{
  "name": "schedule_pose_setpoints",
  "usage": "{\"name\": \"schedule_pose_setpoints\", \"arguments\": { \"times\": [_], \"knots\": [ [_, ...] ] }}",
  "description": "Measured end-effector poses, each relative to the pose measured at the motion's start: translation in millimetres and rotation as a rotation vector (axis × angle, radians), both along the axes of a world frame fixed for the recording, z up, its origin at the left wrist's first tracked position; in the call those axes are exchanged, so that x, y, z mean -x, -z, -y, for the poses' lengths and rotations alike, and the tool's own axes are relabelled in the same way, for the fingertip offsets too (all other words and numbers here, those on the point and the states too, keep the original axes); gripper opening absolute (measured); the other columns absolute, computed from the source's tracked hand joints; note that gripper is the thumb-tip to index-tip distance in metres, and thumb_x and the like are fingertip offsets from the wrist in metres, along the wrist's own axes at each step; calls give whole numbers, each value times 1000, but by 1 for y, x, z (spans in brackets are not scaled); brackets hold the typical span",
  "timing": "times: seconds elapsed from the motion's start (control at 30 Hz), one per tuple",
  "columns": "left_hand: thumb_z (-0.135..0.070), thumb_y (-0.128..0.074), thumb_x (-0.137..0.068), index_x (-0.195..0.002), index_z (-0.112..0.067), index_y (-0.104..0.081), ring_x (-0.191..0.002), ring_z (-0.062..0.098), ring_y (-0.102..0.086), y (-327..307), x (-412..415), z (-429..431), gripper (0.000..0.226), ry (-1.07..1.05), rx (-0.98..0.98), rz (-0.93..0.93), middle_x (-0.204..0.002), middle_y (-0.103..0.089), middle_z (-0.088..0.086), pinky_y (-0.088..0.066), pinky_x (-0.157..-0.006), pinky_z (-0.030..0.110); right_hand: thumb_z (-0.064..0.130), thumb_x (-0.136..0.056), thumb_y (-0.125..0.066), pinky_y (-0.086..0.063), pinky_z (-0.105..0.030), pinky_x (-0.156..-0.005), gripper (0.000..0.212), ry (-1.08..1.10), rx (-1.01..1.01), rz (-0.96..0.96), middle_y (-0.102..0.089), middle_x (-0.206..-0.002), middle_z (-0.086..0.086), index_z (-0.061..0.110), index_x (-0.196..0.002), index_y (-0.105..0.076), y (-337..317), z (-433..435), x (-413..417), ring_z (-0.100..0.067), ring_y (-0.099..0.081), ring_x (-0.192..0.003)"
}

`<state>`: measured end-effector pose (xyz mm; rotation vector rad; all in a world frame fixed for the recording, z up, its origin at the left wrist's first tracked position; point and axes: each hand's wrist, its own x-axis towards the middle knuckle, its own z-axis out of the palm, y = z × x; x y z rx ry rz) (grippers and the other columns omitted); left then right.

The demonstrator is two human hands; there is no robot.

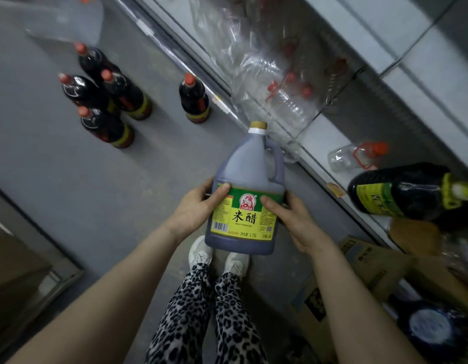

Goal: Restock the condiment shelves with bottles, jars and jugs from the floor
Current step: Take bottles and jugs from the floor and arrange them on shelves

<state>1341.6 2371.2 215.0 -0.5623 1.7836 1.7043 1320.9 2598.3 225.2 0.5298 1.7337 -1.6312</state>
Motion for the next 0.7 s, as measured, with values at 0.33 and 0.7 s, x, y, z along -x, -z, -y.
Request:
{"name": "schedule_pose_setpoints", "arguments": {
  "times": [0.33, 0.7],
  "knots": [
    [-75, -53, -75, -119, -25, -65, -97, 14, -72, -175, 14, 5, 68, 131, 102, -147, -106, -75, -4, -54, -97, 44, 45, -67, -81, -55, -40, -93, 63, 54, -18, -179, -75, -112, -4, 16, -121, -64, -171, 3, -6, -22, -70, -107],
    [-81, -54, -70, -110, -28, -68, -95, 10, -72, -325, 30, -6, 69, 141, 84, -382, -101, -76, -8, -54, -95, 40, 44, -65, -82, -59, -41, -85, 61, 92, -11, -410, -78, -101, -6, 12, -114, -67, -327, -11, 0, -24, -75, -94]
  ]
}}
